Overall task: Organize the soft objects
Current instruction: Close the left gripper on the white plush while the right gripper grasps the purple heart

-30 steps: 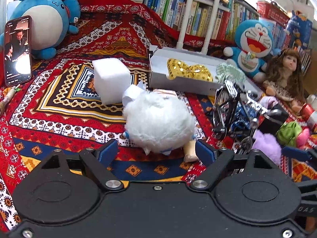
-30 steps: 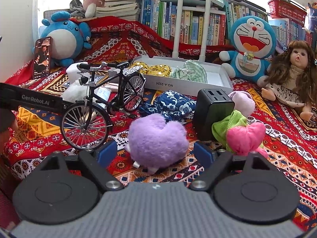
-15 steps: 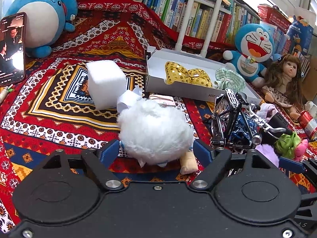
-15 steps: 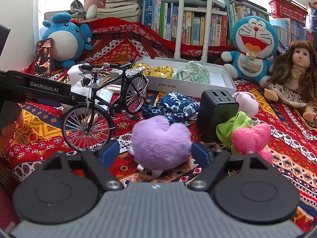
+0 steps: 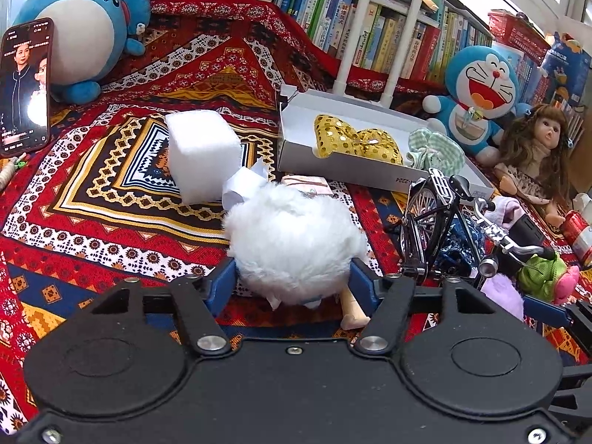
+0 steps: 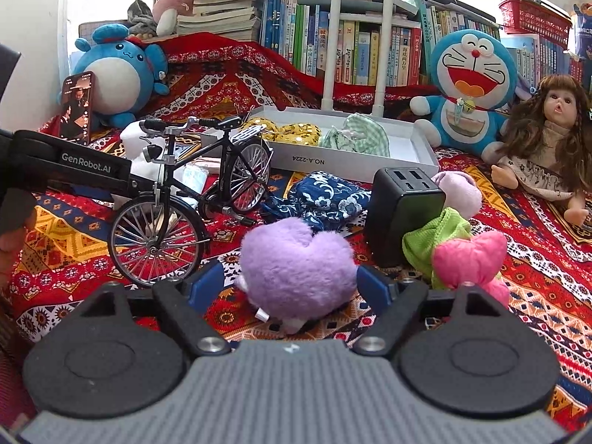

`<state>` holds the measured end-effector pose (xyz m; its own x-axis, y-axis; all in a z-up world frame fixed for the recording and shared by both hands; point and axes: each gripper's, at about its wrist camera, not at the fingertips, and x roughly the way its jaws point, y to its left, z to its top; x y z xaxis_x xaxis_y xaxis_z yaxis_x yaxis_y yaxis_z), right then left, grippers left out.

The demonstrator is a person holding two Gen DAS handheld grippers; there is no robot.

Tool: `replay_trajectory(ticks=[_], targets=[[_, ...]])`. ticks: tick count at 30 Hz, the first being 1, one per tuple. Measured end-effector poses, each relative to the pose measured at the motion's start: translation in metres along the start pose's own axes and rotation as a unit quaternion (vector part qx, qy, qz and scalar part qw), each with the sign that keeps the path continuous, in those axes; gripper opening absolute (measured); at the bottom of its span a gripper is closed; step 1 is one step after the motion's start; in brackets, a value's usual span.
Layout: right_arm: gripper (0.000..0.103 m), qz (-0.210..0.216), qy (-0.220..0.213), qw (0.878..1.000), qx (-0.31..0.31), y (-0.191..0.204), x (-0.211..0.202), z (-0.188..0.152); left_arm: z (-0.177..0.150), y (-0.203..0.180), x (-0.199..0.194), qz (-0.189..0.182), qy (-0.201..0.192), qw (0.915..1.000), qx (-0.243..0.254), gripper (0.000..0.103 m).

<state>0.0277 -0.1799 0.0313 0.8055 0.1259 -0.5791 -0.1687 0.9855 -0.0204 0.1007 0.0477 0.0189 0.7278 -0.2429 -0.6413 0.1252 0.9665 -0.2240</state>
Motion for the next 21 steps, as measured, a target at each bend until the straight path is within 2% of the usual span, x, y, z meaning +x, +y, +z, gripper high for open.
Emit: replay_trajectory(ticks=[5, 10, 15, 21], targets=[[0.086, -0.002, -0.001, 1.000, -0.003, 0.001, 0.002, 0.000, -0.001, -0.002, -0.003, 0.003, -0.002, 1.0000, 0.006, 0.060], [0.069, -0.006, -0.001, 1.000, 0.002, 0.000, 0.001, 0.000, 0.000, -0.003, -0.008, 0.004, -0.004, 0.9999, 0.010, 0.057], [0.063, -0.001, -0.008, 1.000, 0.022, -0.005, -0.004, 0.002, 0.001, -0.005, -0.012, 0.007, -0.010, 0.9998, 0.016, 0.055], [0.061, 0.000, -0.014, 1.000, 0.025, -0.005, -0.008, 0.003, 0.001, -0.007, -0.016, 0.008, -0.011, 0.9997, 0.019, 0.054]])
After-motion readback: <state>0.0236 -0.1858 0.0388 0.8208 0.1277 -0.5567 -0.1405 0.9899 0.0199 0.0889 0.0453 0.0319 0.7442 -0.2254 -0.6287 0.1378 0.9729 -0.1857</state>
